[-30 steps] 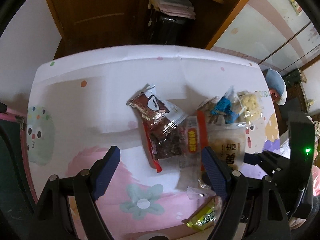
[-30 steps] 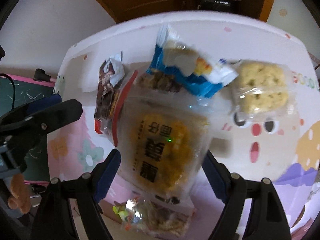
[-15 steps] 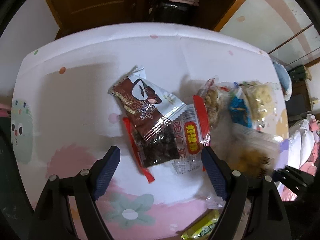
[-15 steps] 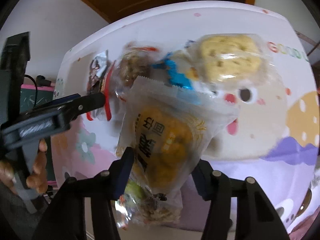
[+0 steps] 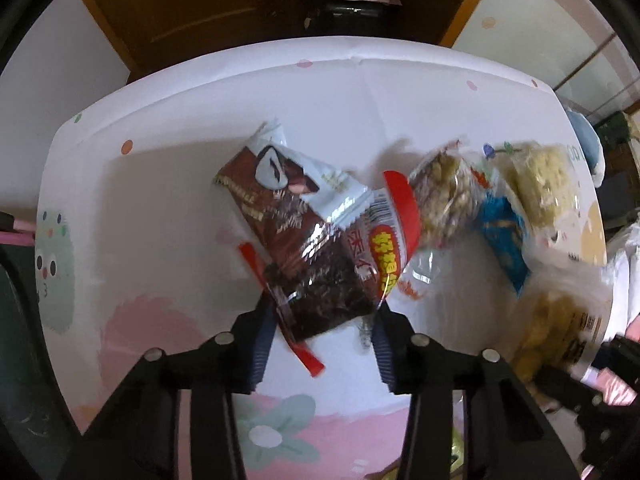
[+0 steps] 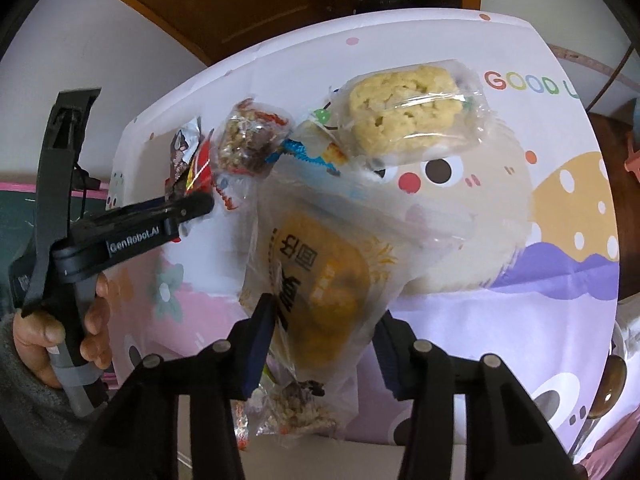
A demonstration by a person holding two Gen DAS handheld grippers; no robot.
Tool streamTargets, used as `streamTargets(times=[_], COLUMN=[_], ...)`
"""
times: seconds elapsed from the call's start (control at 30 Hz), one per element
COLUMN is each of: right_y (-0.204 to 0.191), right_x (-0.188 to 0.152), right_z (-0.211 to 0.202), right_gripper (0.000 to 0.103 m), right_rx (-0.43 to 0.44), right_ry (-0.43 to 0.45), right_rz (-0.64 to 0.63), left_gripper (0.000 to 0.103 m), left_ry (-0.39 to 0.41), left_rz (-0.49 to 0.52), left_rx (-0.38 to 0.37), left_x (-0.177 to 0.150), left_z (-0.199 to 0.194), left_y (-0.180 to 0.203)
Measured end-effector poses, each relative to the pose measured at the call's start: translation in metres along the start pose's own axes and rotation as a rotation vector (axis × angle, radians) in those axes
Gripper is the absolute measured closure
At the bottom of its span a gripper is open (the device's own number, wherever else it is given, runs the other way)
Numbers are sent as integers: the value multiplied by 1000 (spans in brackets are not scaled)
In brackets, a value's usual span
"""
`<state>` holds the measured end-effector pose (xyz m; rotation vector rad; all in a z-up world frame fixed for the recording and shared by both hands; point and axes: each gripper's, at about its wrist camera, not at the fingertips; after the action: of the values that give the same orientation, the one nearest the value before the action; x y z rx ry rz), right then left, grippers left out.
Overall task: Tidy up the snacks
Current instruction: 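Grasp the red-striped jerky bag with the left tool while the right tool grasps a clear cake bag, then carry the jerky bag into the tray with the left tool while the right tool drops the cake bag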
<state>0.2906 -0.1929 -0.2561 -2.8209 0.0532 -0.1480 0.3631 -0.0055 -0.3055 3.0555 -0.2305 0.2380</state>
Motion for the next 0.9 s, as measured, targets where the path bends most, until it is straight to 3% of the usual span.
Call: streamTargets(times=[0.27, 0.57, 0.9], right_y=[-7, -6, -19], right_x=[-7, -26, -94], right_z=[-30, -94, -188], right_gripper=[58, 58, 58], right_rx=[22, 82, 121], right_ry=[70, 161, 304], right_rz=[-39, -49, -104], left_gripper=[63, 63, 62], left_ry=[43, 194, 335], left_rz=[5, 11, -3], left_rx=[-16, -88, -121], left_x=[-47, -97, -173], left_z=[-32, -148, -265], left_y=[-3, -1, 12])
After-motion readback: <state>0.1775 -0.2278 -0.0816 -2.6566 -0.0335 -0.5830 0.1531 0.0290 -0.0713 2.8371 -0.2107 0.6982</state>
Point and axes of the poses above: each gripper's, at about its wrist camera, not at the fingertips, and z roughly the way its jaws point, y to its right, x to its top, and after that the axes turned 1 degree about z, right-handed
